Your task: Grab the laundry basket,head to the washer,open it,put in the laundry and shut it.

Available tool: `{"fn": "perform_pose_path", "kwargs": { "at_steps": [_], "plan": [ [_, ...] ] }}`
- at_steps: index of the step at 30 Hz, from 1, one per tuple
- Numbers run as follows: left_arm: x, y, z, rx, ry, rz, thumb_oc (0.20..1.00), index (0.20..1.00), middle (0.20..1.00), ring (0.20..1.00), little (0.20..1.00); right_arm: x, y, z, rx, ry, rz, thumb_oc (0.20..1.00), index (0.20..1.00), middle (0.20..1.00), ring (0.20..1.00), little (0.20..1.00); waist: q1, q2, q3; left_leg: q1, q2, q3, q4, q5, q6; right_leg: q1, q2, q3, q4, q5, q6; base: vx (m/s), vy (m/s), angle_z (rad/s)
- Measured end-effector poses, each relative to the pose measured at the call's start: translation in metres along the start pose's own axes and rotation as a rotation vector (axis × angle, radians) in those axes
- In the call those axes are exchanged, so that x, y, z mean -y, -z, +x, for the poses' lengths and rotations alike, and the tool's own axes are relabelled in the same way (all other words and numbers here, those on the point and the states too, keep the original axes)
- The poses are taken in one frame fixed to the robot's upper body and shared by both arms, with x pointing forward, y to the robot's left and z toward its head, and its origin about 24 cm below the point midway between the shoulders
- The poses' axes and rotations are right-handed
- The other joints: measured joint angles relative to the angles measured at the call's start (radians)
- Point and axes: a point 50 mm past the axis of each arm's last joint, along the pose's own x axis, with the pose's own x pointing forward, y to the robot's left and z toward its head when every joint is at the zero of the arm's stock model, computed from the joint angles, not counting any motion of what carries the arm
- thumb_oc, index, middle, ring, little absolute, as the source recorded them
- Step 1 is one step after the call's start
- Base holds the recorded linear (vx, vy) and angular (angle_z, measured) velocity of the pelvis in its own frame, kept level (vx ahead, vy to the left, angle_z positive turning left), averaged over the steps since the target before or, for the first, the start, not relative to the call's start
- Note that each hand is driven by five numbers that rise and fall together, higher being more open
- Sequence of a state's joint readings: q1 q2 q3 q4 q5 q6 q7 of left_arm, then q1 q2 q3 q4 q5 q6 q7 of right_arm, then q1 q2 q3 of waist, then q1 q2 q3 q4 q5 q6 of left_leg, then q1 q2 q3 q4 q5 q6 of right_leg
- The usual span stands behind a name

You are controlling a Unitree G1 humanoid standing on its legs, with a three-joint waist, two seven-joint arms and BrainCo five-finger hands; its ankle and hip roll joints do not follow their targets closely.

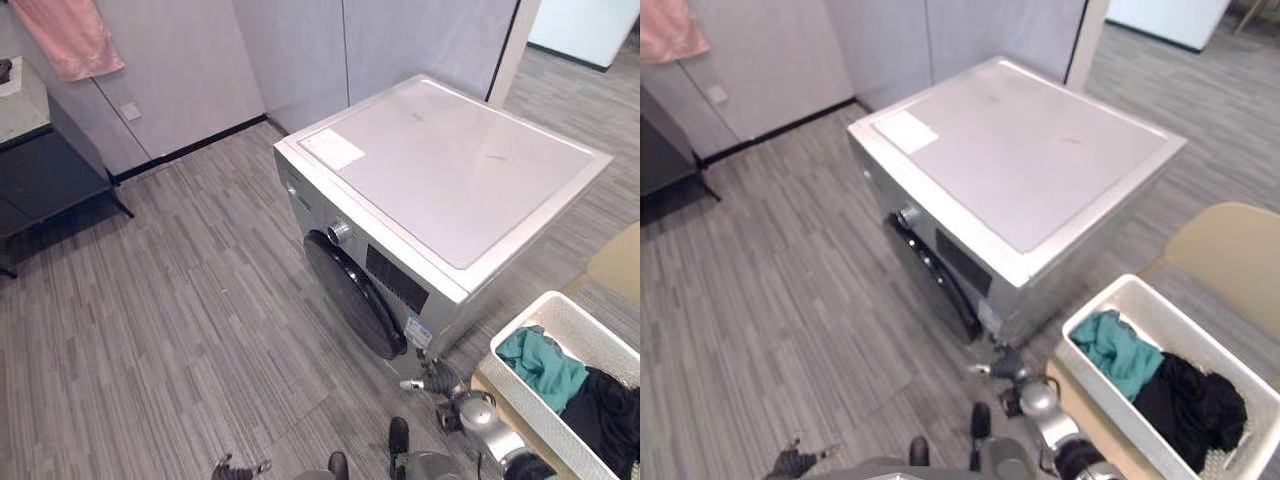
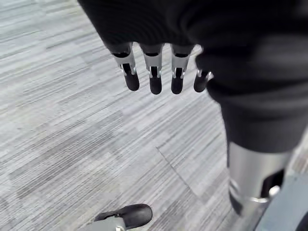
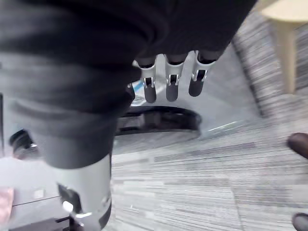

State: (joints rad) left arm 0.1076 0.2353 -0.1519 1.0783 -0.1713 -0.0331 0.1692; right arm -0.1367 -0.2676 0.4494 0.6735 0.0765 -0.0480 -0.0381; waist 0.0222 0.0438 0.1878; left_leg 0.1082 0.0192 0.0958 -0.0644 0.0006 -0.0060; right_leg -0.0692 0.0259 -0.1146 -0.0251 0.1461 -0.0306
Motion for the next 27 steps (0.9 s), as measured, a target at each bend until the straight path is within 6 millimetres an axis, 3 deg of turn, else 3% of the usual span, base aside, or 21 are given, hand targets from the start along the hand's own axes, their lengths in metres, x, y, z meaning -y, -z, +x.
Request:
{"fn": "perform_pose_path", "kwargs": {
  "at_steps": [7,9,10,15,19,25,27],
  "plan": [
    [0.003,-0.033,0.005,0.098,-0.001,-0.004,1.000,1.000,1.000,1.000,1.000,0.004,-0.048,0.011,0.157,-0.007,-0.116,1.000,1.000,1.000,1.000,1.000,0.016,0.015,0.019,-0.064,-0.004,-0.028,0.013,-0.005,-0.012,-0.015,-0.012,-0.045,-0.053,0.011,0.025,-0.08,0.011,0.20],
    [0.004,-0.057,0.005,0.181,-0.016,-0.017,1.000,1.000,1.000,1.000,1.000,0.036,-0.088,0.008,0.309,0.125,-0.223,1.000,1.000,1.000,1.000,1.000,0.012,0.024,0.067,-0.147,-0.023,-0.030,0.010,0.022,-0.007,-0.097,-0.034,-0.054,-0.050,0.032,0.051,-0.14,0.040,0.13],
    [0.005,-0.061,0.005,0.193,-0.021,-0.020,1.000,1.000,1.000,1.000,1.000,0.041,-0.093,0.007,0.330,0.152,-0.236,1.000,1.000,1.000,1.000,1.000,0.012,0.025,0.083,-0.162,-0.029,-0.033,0.011,0.030,-0.004,-0.111,-0.041,-0.057,-0.049,0.039,0.050,-0.07,0.027,0.15],
    [0.006,-0.067,0.005,0.212,-0.038,-0.015,1.000,1.000,1.000,1.000,1.000,0.049,-0.097,0.003,0.362,0.229,-0.238,1.000,1.000,1.000,1.000,1.000,0.010,0.029,0.121,-0.192,-0.040,-0.048,-0.009,0.047,0.001,-0.146,-0.053,-0.068,-0.048,0.047,0.059,-0.04,0.029,0.08],
    [0.011,-0.068,0.004,0.220,-0.021,0.015,1.000,1.000,1.000,1.000,1.000,0.040,-0.091,0.010,0.326,0.220,-0.191,1.000,1.000,1.000,1.000,1.000,0.016,0.025,0.133,-0.195,-0.045,-0.034,-0.010,0.052,0.007,-0.157,-0.056,-0.058,-0.047,0.051,0.058,-0.07,0.029,-0.09],
    [0.014,-0.097,0.003,0.313,-0.003,0.024,1.000,1.000,1.000,1.000,1.000,0.040,-0.104,0.025,0.307,0.222,-0.076,1.000,1.000,1.000,1.000,1.000,0.010,0.011,0.160,-0.244,-0.049,-0.027,0.012,0.052,0.006,-0.207,-0.062,-0.049,-0.026,0.053,0.059,-0.07,0.017,-0.06],
    [0.014,-0.116,0.001,0.377,0.002,0.005,1.000,1.000,1.000,1.000,1.000,0.044,-0.110,0.029,0.295,0.216,-0.020,1.000,1.000,1.000,1.000,1.000,0.018,0.011,0.162,-0.273,-0.047,-0.034,0.027,0.050,0.003,-0.226,-0.065,-0.066,-0.023,0.053,0.059,-0.05,0.004,0.13]
  ]
}}
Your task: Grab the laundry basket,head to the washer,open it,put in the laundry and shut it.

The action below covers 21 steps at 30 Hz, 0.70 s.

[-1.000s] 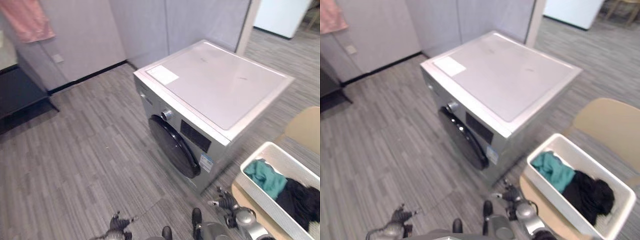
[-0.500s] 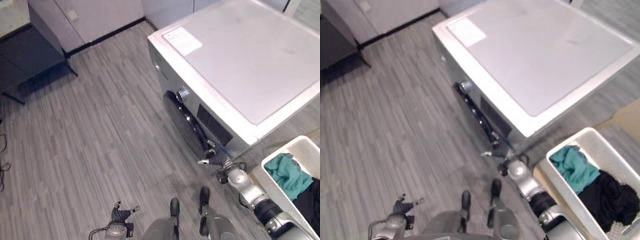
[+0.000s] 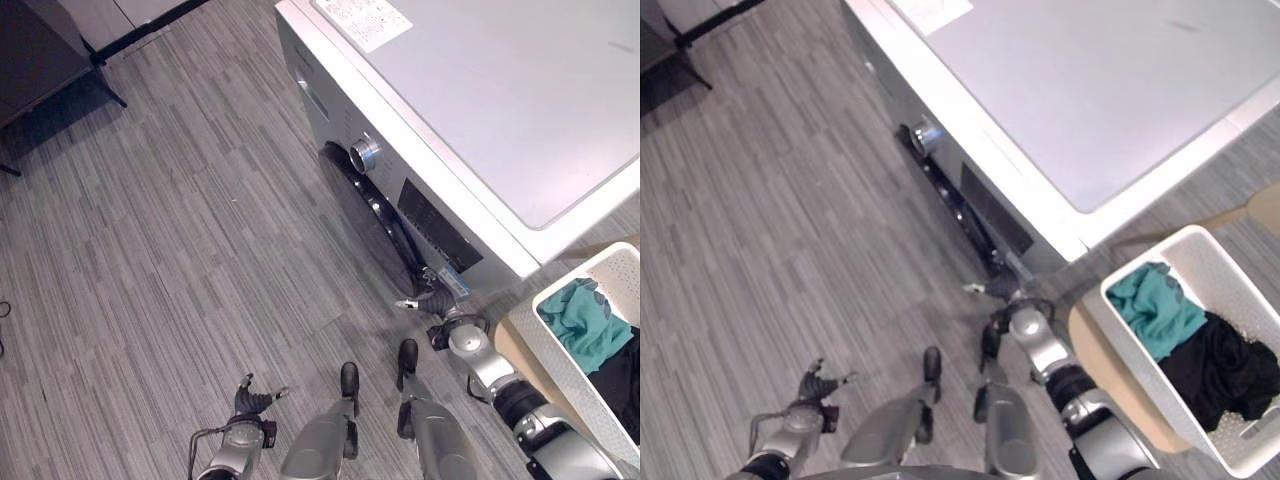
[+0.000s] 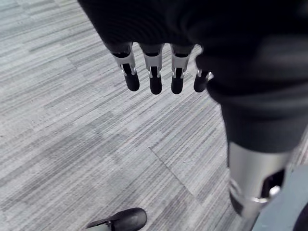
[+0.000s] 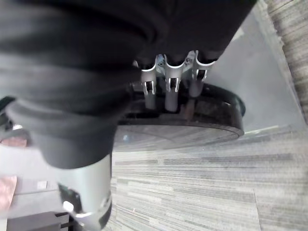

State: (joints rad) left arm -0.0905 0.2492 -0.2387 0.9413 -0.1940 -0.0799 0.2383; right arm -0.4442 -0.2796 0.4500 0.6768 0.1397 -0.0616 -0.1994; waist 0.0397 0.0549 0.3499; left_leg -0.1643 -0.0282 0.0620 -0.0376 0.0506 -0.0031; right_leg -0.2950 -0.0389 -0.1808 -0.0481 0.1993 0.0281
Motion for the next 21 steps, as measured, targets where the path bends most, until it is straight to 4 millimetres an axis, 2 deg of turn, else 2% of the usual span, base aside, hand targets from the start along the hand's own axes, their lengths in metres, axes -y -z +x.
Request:
{"fn": "perform_pose_path", "kwargs": {
  "at_steps": [2,5,9,10,12,14,16,18,21],
  "plan": [
    [0.001,-0.004,0.001,0.015,0.005,0.004,1.000,1.000,1.000,1.000,1.000,-0.011,-0.005,0.002,-0.001,-0.067,0.000,1.000,1.000,1.000,1.000,1.000,0.018,0.004,0.002,-0.011,0.004,-0.014,0.004,0.002,-0.002,-0.002,0.002,-0.007,0.002,0.000,-0.001,-0.05,-0.014,0.11],
    [0.005,-0.012,0.003,0.038,0.021,0.023,1.000,1.000,1.000,1.000,1.000,-0.030,-0.027,0.011,0.023,-0.152,-0.029,1.000,1.000,1.000,1.000,1.000,0.053,0.009,0.010,-0.046,0.009,-0.043,0.023,-0.009,-0.019,-0.012,0.001,-0.046,0.004,-0.002,-0.003,-0.03,-0.050,0.22],
    [0.005,-0.022,0.008,0.052,0.017,0.033,1.000,1.000,1.000,1.000,1.000,-0.055,-0.071,0.020,0.108,-0.246,0.070,1.000,1.000,1.000,1.000,1.000,0.129,0.027,0.028,-0.058,0.018,-0.134,0.022,0.014,-0.042,0.001,-0.001,-0.143,0.030,-0.029,-0.042,0.00,-0.055,0.69],
    [0.004,-0.019,0.008,0.039,0.016,0.039,1.000,1.000,1.000,1.000,1.000,-0.066,-0.086,0.020,0.142,-0.290,0.100,1.000,1.000,1.000,1.000,1.000,0.149,0.029,0.028,-0.058,0.018,-0.155,0.024,0.019,-0.046,0.003,-0.003,-0.163,0.046,-0.041,-0.057,-0.03,-0.051,0.65],
    [0.005,-0.016,0.007,0.023,0.022,0.033,1.000,1.000,1.000,1.000,1.000,-0.106,-0.139,0.006,0.311,-0.467,0.161,1.000,1.000,1.000,1.000,1.000,0.179,0.038,0.033,-0.055,0.019,-0.192,0.037,0.021,-0.050,0.003,-0.011,-0.198,0.089,-0.065,-0.088,-0.04,-0.039,0.61],
    [0.011,-0.025,0.008,0.061,0.045,0.053,1.000,1.000,1.000,1.000,1.000,-0.141,-0.199,-0.022,0.532,-0.635,0.218,1.000,1.000,1.000,1.000,1.000,0.225,0.066,0.047,-0.056,0.013,-0.226,0.060,0.021,-0.051,0.001,-0.029,-0.220,0.151,-0.097,-0.091,-0.03,-0.024,0.55],
    [0.011,-0.032,0.007,0.106,0.048,0.044,1.000,1.000,1.000,1.000,1.000,-0.154,-0.227,-0.041,0.656,-0.703,0.279,1.000,1.000,1.000,1.000,1.000,0.252,0.080,0.050,-0.045,0.000,-0.262,0.056,0.018,-0.055,-0.003,-0.060,-0.243,0.217,-0.144,-0.080,-0.02,-0.005,0.60],
    [0.007,-0.037,0.008,0.125,0.039,0.046,1.000,1.000,1.000,1.000,1.000,-0.145,-0.221,-0.036,0.659,-0.672,0.249,1.000,1.000,1.000,1.000,1.000,0.249,0.077,0.049,-0.047,-0.009,-0.263,0.056,0.018,-0.055,-0.007,-0.080,-0.250,0.246,-0.164,-0.065,-0.02,0.013,0.54],
    [0.001,-0.045,0.008,0.165,0.024,0.050,1.000,1.000,1.000,1.000,1.000,-0.111,-0.190,-0.013,0.581,-0.544,0.136,1.000,1.000,1.000,1.000,1.000,0.245,0.059,0.047,-0.073,-0.021,-0.225,0.061,0.027,-0.048,-0.044,-0.103,-0.237,0.269,-0.163,-0.054,-0.02,0.037,0.10]
  ]
}}
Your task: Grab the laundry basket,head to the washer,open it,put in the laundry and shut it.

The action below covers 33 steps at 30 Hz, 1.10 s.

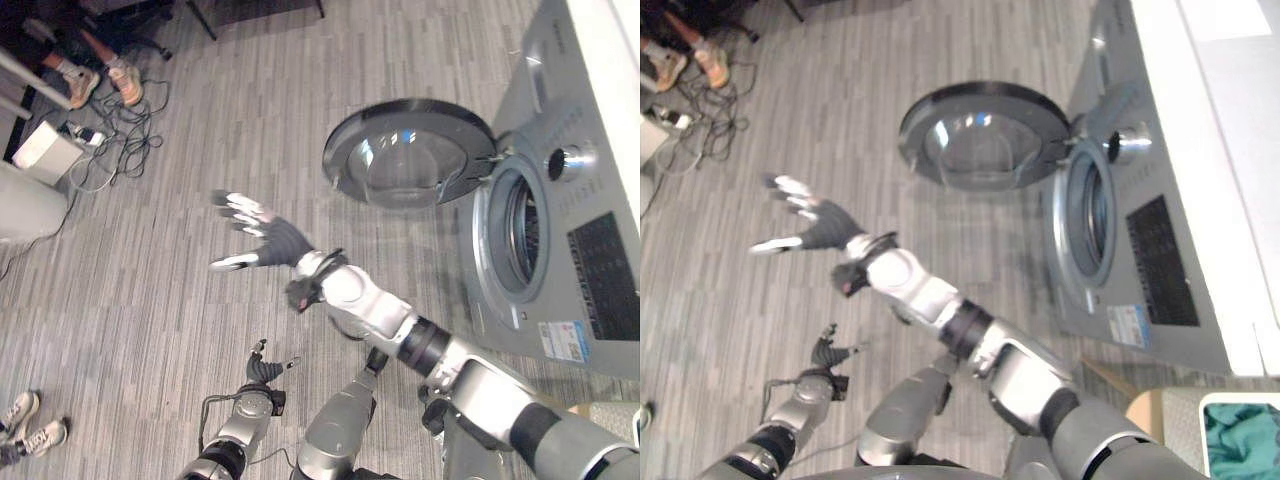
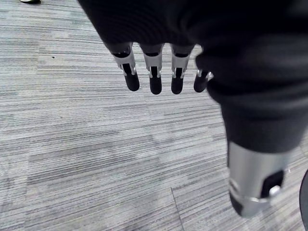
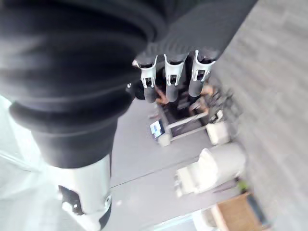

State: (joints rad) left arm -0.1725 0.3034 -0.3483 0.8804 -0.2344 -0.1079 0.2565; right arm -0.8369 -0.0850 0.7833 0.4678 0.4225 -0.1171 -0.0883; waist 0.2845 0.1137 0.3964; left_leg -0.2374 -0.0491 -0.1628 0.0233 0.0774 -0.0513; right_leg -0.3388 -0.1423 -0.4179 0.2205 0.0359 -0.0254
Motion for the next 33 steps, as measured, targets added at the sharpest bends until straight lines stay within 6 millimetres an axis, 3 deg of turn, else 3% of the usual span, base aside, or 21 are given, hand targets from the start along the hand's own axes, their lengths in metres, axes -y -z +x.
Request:
{"fn": "perform_pose_path", "kwargs": {
  "at_steps": [3,5,6,10,11,12,13,15,16,17,20,24,27,29,33],
  "plan": [
    [-0.010,0.000,0.000,0.002,-0.027,0.015,1.000,1.000,1.000,1.000,1.000,0.043,0.040,-0.041,-0.150,0.153,-0.027,1.000,1.000,1.000,1.000,1.000,-0.053,-0.055,0.001,-0.015,-0.014,0.078,-0.004,0.014,0.018,-0.037,0.001,0.084,-0.021,0.030,0.042,-0.04,0.086,-0.57],
    [-0.014,0.002,0.000,0.000,-0.038,0.022,1.000,1.000,1.000,1.000,1.000,0.052,0.058,-0.060,-0.214,0.220,0.001,1.000,1.000,1.000,1.000,1.000,-0.100,-0.079,0.003,-0.019,-0.012,0.114,-0.009,0.025,0.034,-0.039,0.001,0.111,-0.053,0.051,0.069,-0.02,0.126,-0.80],
    [-0.011,-0.010,0.004,0.029,-0.033,0.015,1.000,1.000,1.000,1.000,1.000,0.051,0.067,-0.074,-0.243,0.226,-0.013,1.000,1.000,1.000,1.000,1.000,-0.141,-0.099,0.007,-0.016,-0.014,0.168,-0.007,0.022,0.033,-0.045,0.001,0.128,-0.071,0.068,0.086,0.00,0.087,-0.63],
    [-0.010,-0.052,0.010,0.167,-0.036,-0.018,1.000,1.000,1.000,1.000,1.000,0.043,0.101,-0.143,-0.381,0.206,-0.069,1.000,1.000,1.000,1.000,1.000,-0.214,-0.135,0.006,0.002,-0.021,0.255,-0.017,0.006,0.053,-0.050,0.008,0.211,-0.119,0.118,0.090,-0.01,0.061,-0.76],
    [-0.011,-0.069,0.012,0.215,-0.043,-0.028,1.000,1.000,1.000,1.000,1.000,0.046,0.111,-0.158,-0.450,0.213,-0.088,1.000,1.000,1.000,1.000,1.000,-0.243,-0.150,0.008,0.009,-0.018,0.270,-0.024,0.005,0.054,-0.050,0.012,0.202,-0.139,0.125,0.101,0.01,0.077,-0.51],
    [-0.014,-0.098,0.016,0.288,-0.059,-0.027,1.000,1.000,1.000,1.000,1.000,0.049,0.117,-0.189,-0.495,0.265,-0.078,1.000,1.000,1.000,1.000,1.000,-0.284,-0.160,0.013,0.012,-0.017,0.294,-0.025,0.005,0.055,-0.046,0.019,0.210,-0.146,0.149,0.098,0.01,0.067,-0.40],
    [-0.019,-0.109,0.018,0.318,-0.085,-0.022,1.000,1.000,1.000,1.000,1.000,0.048,0.123,-0.205,-0.533,0.283,-0.066,1.000,1.000,1.000,1.000,1.000,-0.279,-0.166,0.013,0.018,-0.014,0.295,-0.028,0.001,0.055,-0.044,0.022,0.221,-0.149,0.150,0.097,0.01,0.072,-0.47],
    [-0.038,-0.133,0.023,0.377,-0.162,0.033,1.000,1.000,1.000,1.000,1.000,0.052,0.135,-0.233,-0.638,0.301,-0.064,1.000,1.000,1.000,1.000,1.000,-0.322,-0.197,0.013,0.036,-0.004,0.344,-0.042,-0.015,0.060,-0.042,0.045,0.255,-0.185,0.161,0.112,0.00,0.091,-0.82],
    [-0.062,-0.145,0.030,0.356,-0.255,0.066,1.000,1.000,1.000,1.000,1.000,0.058,0.137,-0.248,-0.673,0.321,-0.072,1.000,1.000,1.000,1.000,1.000,-0.362,-0.206,0.017,0.028,0.000,0.367,-0.045,-0.016,0.062,-0.055,0.054,0.269,-0.204,0.162,0.114,0.00,0.083,-0.88],
    [-0.074,-0.148,0.033,0.341,-0.293,0.063,1.000,1.000,1.000,1.000,1.000,0.059,0.137,-0.255,-0.689,0.327,-0.072,1.000,1.000,1.000,1.000,1.000,-0.387,-0.215,0.018,0.029,-0.005,0.389,-0.050,-0.017,0.062,-0.062,0.066,0.283,-0.214,0.167,0.121,0.01,0.081,-0.81],
    [-0.115,-0.136,0.035,0.232,-0.438,0.036,1.000,1.000,1.000,1.000,1.000,0.065,0.138,-0.276,-0.725,0.397,-0.050,1.000,1.000,1.000,1.000,1.000,-0.435,-0.214,0.020,0.037,0.005,0.428,-0.078,-0.022,0.066,-0.070,0.077,0.315,-0.256,0.186,0.132,0.04,0.061,-0.70],
    [-0.126,-0.112,0.034,0.144,-0.486,0.002,1.000,1.000,1.000,1.000,1.000,0.061,0.134,-0.287,-0.722,0.421,-0.024,1.000,1.000,1.000,1.000,1.000,-0.459,-0.214,0.021,0.050,0.004,0.458,-0.096,-0.033,0.061,-0.071,0.092,0.332,-0.290,0.239,0.119,0.03,0.044,-0.39],
    [-0.137,-0.080,0.027,0.066,-0.532,-0.064,1.000,1.000,1.000,1.000,1.000,0.074,0.107,-0.272,-0.589,0.429,-0.084,1.000,1.000,1.000,1.000,1.000,-0.459,-0.212,0.021,0.059,0.004,0.482,-0.104,-0.037,0.059,-0.074,0.108,0.360,-0.299,0.268,0.084,0.04,0.032,-0.30],
    [-0.141,-0.058,0.022,-0.001,-0.554,-0.086,1.000,1.000,1.000,1.000,1.000,0.083,0.096,-0.266,-0.516,0.460,-0.088,1.000,1.000,1.000,1.000,1.000,-0.449,-0.210,0.023,0.066,0.016,0.488,-0.104,-0.042,0.054,-0.070,0.114,0.370,-0.299,0.270,0.081,0.04,-0.010,-0.18],
    [-0.130,-0.041,0.021,-0.057,-0.533,-0.084,1.000,1.000,1.000,1.000,1.000,0.087,0.091,-0.262,-0.465,0.481,-0.055,1.000,1.000,1.000,1.000,1.000,-0.431,-0.207,0.025,0.068,0.018,0.477,-0.104,-0.045,0.051,-0.064,0.115,0.359,-0.299,0.265,0.082,0.01,-0.015,0.07]
  ]
}}
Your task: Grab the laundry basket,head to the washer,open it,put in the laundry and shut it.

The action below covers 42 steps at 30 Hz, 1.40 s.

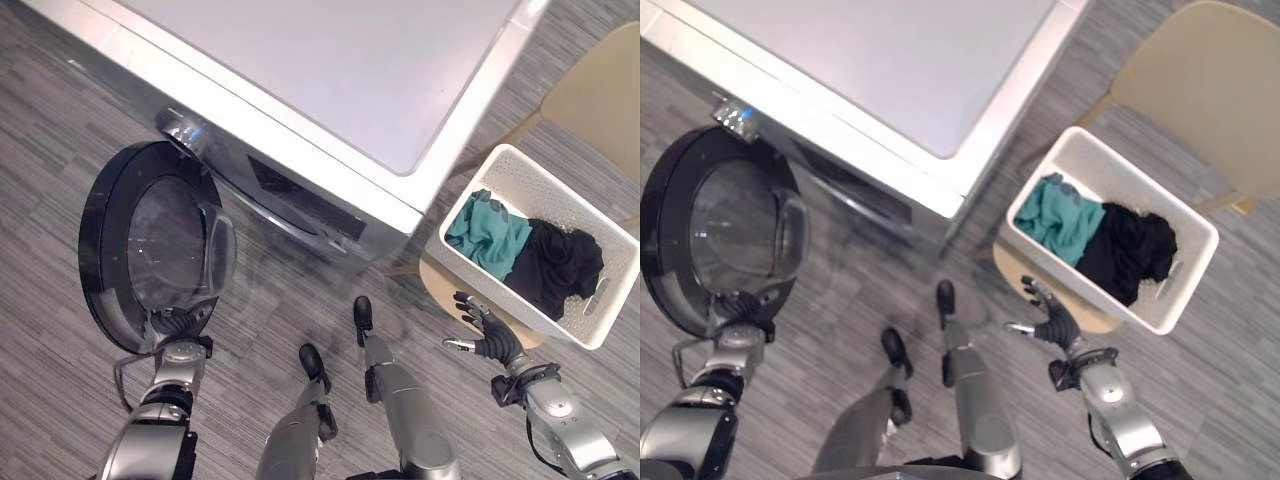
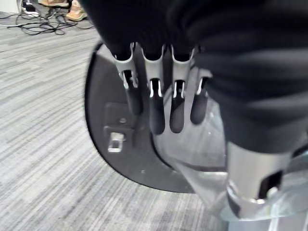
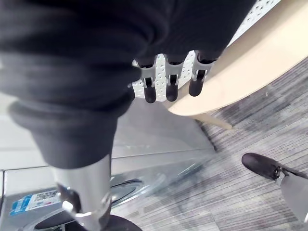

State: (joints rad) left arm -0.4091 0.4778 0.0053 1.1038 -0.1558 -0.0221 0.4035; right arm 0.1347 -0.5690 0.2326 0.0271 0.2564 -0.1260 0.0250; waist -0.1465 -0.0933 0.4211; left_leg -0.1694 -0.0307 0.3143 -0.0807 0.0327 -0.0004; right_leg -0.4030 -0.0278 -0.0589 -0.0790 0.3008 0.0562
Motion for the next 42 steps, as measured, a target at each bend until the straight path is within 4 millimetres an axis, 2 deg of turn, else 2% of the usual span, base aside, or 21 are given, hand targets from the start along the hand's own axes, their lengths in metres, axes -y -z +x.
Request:
{"fn": "perform_pose_path", "kwargs": {
  "at_steps": [9,12,14,17,22,24,25,26,27,28,29,30,31,33,34,35,36,37,38,41,42],
  "plan": [
    [-0.021,0.007,-0.001,0.027,-0.068,0.025,1.000,1.000,1.000,1.000,1.000,0.000,-0.010,0.008,0.045,-0.008,-0.009,1.000,1.000,1.000,1.000,1.000,0.023,0.002,0.001,0.014,-0.005,-0.003,0.000,0.003,-0.001,0.016,-0.005,-0.002,0.000,-0.012,-0.013,0.01,-0.009,0.03],
    [-0.011,0.007,-0.007,0.057,-0.029,0.010,1.000,1.000,1.000,1.000,1.000,0.000,-0.014,0.011,0.063,-0.005,-0.014,1.000,1.000,1.000,1.000,1.000,0.022,0.003,0.000,0.055,-0.002,-0.002,0.000,0.000,0.001,0.054,-0.001,0.000,0.000,-0.012,-0.013,0.10,0.042,-0.05],
    [0.007,0.012,-0.021,0.094,0.041,-0.006,1.000,1.000,1.000,1.000,1.000,0.001,-0.015,0.013,0.072,0.022,0.002,1.000,1.000,1.000,1.000,1.000,0.022,0.007,-0.002,0.098,-0.005,0.011,0.000,-0.009,0.001,0.090,0.003,0.015,0.000,-0.024,-0.029,0.12,0.071,-0.21],
    [0.040,0.036,-0.050,0.085,0.211,0.001,1.000,1.000,1.000,1.000,1.000,0.002,-0.014,0.013,0.081,0.066,0.046,1.000,1.000,1.000,1.000,1.000,0.012,0.035,-0.026,0.157,-0.004,0.058,0.000,-0.046,-0.003,0.134,0.013,0.056,0.000,-0.031,-0.030,0.13,0.062,-0.44],
    [0.055,0.067,-0.071,0.015,0.326,0.023,1.000,1.000,1.000,1.000,1.000,0.000,-0.007,0.009,0.053,0.093,0.050,1.000,1.000,1.000,1.000,1.000,-0.008,0.056,-0.057,0.218,-0.015,0.166,0.000,-0.061,-0.002,0.148,0.045,0.127,0.003,-0.032,-0.016,0.07,0.012,-0.68],
    [0.056,0.090,-0.083,-0.051,0.353,0.033,1.000,1.000,1.000,1.000,1.000,-0.004,-0.009,0.013,0.062,0.087,0.006,1.000,1.000,1.000,1.000,1.000,0.028,0.068,-0.068,0.257,0.020,0.271,0.004,-0.069,-0.011,0.143,0.046,0.071,0.025,-0.102,0.003,0.01,-0.134,-1.52],
    [0.056,0.102,-0.088,-0.099,0.365,0.041,1.000,1.000,1.000,1.000,1.000,-0.002,-0.011,0.014,0.068,0.098,-0.020,1.000,1.000,1.000,1.000,1.000,0.030,0.088,-0.073,0.257,0.049,0.296,0.024,-0.081,0.001,0.134,0.023,-0.063,0.054,-0.145,-0.011,0.05,-0.178,-1.16],
    [0.059,0.110,-0.091,-0.134,0.376,0.044,1.000,1.000,1.000,1.000,1.000,-0.001,-0.008,0.014,0.054,0.108,-0.041,1.000,1.000,1.000,1.000,1.000,0.042,0.111,-0.087,0.260,0.078,0.320,0.030,-0.082,0.000,0.106,-0.018,-0.238,0.139,-0.184,-0.018,0.12,-0.209,-0.68],
    [0.060,0.118,-0.094,-0.169,0.381,0.052,1.000,1.000,1.000,1.000,1.000,-0.001,-0.006,0.014,0.041,0.109,-0.063,1.000,1.000,1.000,1.000,1.000,0.044,0.123,-0.102,0.260,0.098,0.320,0.041,-0.082,0.000,0.107,-0.085,-0.362,0.211,-0.212,-0.007,0.17,-0.094,-0.46],
    [0.059,0.124,-0.096,-0.190,0.385,0.065,1.000,1.000,1.000,1.000,1.000,-0.001,-0.002,0.012,0.024,0.108,-0.073,1.000,1.000,1.000,1.000,1.000,0.045,0.119,-0.127,0.260,0.100,0.311,0.046,-0.088,-0.005,0.111,-0.122,-0.380,0.240,-0.215,0.001,0.26,-0.151,-0.11],
    [0.057,0.130,-0.098,-0.209,0.390,0.082,1.000,1.000,1.000,1.000,1.000,-0.003,0.002,0.009,0.009,0.106,-0.075,1.000,1.000,1.000,1.000,1.000,0.049,0.111,-0.162,0.264,0.098,0.278,0.042,-0.099,-0.021,0.131,-0.136,-0.310,0.224,-0.198,0.021,0.24,-0.128,-0.04],
    [0.055,0.138,-0.099,-0.236,0.391,0.103,1.000,1.000,1.000,1.000,1.000,-0.003,0.004,0.009,0.002,0.107,-0.082,1.000,1.000,1.000,1.000,1.000,0.055,0.108,-0.171,0.278,0.100,0.273,0.043,-0.100,-0.040,0.148,-0.120,-0.293,0.205,-0.192,0.000,0.20,-0.165,-0.38],
    [0.056,0.152,-0.104,-0.299,0.422,0.164,1.000,1.000,1.000,1.000,1.000,0.000,0.002,0.015,0.005,0.118,-0.119,1.000,1.000,1.000,1.000,1.000,0.076,0.115,-0.176,0.300,0.143,0.257,0.110,-0.088,-0.049,0.198,-0.081,-0.252,0.183,-0.203,-0.022,0.17,-0.167,-0.50],
    [0.060,0.160,-0.112,-0.337,0.448,0.168,1.000,1.000,1.000,1.000,1.000,0.006,-0.001,0.016,0.012,0.137,-0.157,1.000,1.000,1.000,1.000,1.000,0.075,0.131,-0.206,0.290,0.176,0.211,0.178,-0.086,-0.050,0.242,-0.064,-0.240,0.146,-0.207,-0.029,0.18,-0.144,-0.42],
    [0.061,0.165,-0.116,-0.353,0.461,0.172,1.000,1.000,1.000,1.000,1.000,0.011,-0.002,0.017,0.013,0.137,-0.191,1.000,1.000,1.000,1.000,1.000,0.071,0.147,-0.221,0.305,0.185,0.179,0.212,-0.071,-0.068,0.259,-0.038,-0.237,0.126,-0.211,-0.033,0.14,-0.057,-0.35],
    [0.060,0.165,-0.116,-0.349,0.469,0.188,1.000,1.000,1.000,1.000,1.000,0.011,0.000,0.021,-0.004,0.117,-0.223,1.000,1.000,1.000,1.000,1.000,0.073,0.133,-0.217,0.280,0.202,0.117,0.299,-0.074,-0.080,0.286,-0.030,-0.198,0.117,-0.206,-0.048,0.09,-0.002,-0.74],
    [0.058,0.171,-0.120,-0.362,0.480,0.204,1.000,1.000,1.000,1.000,1.000,0.013,0.001,0.024,-0.016,0.105,-0.255,1.000,1.000,1.000,1.000,1.000,0.104,0.107,-0.224,0.240,0.196,0.026,0.383,-0.080,-0.101,0.290,-0.033,-0.146,0.096,-0.214,-0.064,0.10,0.003,-0.92],
    [0.060,0.173,-0.122,-0.368,0.488,0.199,1.000,1.000,1.000,1.000,1.000,0.015,0.000,0.024,-0.020,0.105,-0.284,1.000,1.000,1.000,1.000,1.000,0.114,0.104,-0.231,0.202,0.183,-0.056,0.414,-0.100,-0.133,0.311,-0.032,-0.121,0.062,-0.207,-0.064,0.08,0.012,-0.87],
    [0.061,0.173,-0.123,-0.371,0.496,0.206,1.000,1.000,1.000,1.000,1.000,0.018,0.002,0.024,-0.033,0.107,-0.308,1.000,1.000,1.000,1.000,1.000,0.120,0.096,-0.232,0.170,0.152,-0.139,0.385,-0.105,-0.141,0.326,-0.033,-0.090,0.031,-0.200,-0.053,0.14,0.016,-0.68],
    [0.059,0.181,-0.126,-0.410,0.497,0.232,1.000,1.000,1.000,1.000,1.000,0.015,0.008,0.024,-0.067,0.075,-0.365,1.000,1.000,1.000,1.000,1.000,0.125,0.086,-0.234,0.065,0.137,-0.179,0.236,-0.071,-0.144,0.335,-0.031,-0.124,-0.007,-0.199,-0.068,0.15,0.015,-0.49],
    [0.059,0.183,-0.127,-0.420,0.500,0.237,1.000,1.000,1.000,1.000,1.000,0.012,0.011,0.024,-0.085,0.055,-0.376,1.000,1.000,1.000,1.000,1.000,0.132,0.079,-0.230,0.046,0.121,-0.185,0.169,-0.042,-0.126,0.340,-0.030,-0.125,-0.007,-0.199,-0.068,0.17,0.013,-0.27]
  ]
}}
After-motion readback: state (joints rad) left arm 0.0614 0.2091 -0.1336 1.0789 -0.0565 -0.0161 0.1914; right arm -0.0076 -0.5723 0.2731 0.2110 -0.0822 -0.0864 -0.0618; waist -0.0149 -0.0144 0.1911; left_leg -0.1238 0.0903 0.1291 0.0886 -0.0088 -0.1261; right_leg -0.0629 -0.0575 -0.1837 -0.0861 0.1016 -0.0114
